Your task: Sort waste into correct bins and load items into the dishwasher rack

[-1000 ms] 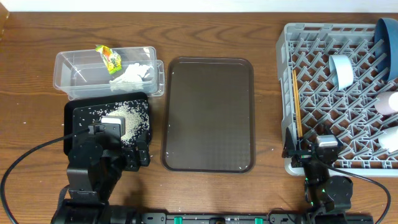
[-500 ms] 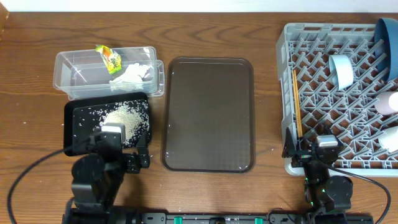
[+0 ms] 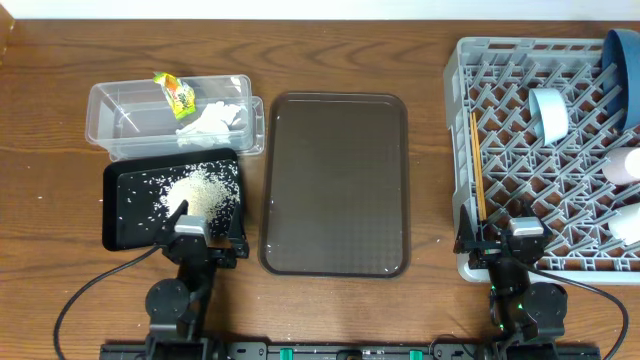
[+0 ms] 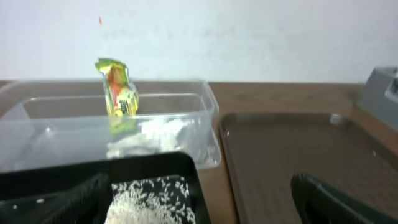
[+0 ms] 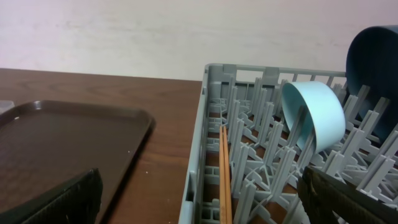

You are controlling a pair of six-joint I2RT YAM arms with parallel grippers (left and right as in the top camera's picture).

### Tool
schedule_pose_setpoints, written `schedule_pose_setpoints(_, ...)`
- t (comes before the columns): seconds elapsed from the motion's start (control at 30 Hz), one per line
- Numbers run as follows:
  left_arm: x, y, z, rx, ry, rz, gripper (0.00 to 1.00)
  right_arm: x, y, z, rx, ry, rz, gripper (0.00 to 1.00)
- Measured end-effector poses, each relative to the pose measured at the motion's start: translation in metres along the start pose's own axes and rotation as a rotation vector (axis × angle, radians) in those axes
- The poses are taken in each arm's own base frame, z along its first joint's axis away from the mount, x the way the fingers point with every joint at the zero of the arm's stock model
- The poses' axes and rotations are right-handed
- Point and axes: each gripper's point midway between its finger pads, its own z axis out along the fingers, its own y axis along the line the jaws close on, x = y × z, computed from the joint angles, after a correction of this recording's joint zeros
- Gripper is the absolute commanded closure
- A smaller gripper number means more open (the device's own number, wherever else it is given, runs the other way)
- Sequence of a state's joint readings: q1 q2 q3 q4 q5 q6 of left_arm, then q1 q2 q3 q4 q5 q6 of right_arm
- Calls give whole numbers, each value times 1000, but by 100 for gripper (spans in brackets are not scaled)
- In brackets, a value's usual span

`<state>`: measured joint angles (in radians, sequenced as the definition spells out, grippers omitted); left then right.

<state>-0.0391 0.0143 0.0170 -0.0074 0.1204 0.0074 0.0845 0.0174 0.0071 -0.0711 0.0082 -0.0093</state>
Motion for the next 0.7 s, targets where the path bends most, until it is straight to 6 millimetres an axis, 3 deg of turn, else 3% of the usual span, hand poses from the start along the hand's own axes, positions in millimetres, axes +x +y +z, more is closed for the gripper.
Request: schedule_pose_setpoints(0.7,2,5,0,-26,9,19,5,0,0,0,0,-1,0,1)
